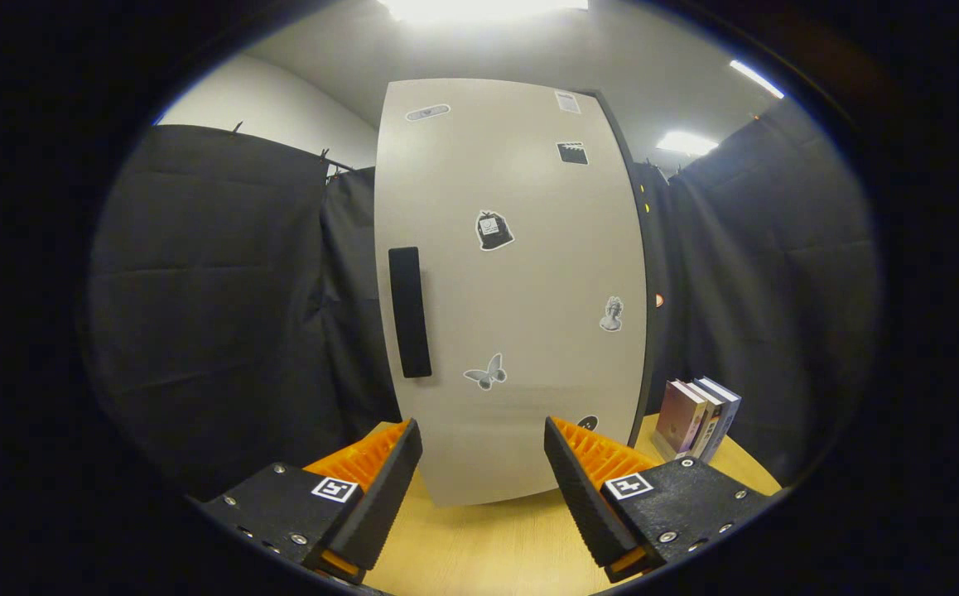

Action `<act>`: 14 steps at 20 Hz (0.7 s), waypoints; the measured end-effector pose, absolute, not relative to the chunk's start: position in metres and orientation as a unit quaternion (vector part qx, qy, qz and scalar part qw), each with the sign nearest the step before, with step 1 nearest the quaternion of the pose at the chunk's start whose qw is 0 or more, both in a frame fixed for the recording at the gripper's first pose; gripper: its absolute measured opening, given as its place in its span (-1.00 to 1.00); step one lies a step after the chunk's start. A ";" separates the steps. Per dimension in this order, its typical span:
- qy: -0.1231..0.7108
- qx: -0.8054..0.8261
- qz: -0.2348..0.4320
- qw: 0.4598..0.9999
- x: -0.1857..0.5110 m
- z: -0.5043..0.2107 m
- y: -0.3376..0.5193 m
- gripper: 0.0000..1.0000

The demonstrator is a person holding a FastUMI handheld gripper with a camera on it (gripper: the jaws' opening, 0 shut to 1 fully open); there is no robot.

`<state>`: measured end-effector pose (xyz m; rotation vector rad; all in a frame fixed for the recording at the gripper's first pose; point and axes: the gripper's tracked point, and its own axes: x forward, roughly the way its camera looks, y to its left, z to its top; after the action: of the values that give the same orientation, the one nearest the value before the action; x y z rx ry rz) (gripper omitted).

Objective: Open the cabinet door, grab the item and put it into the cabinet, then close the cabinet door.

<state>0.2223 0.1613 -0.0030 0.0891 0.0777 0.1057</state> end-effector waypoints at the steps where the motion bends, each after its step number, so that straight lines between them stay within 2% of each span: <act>1: 0.039 0.044 0.054 0.997 0.224 -0.003 0.162 0.85; 14: 0.031 0.051 0.031 0.998 0.218 0.004 0.158 0.85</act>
<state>0.2181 0.1579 0.0041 0.1020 0.0613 0.0614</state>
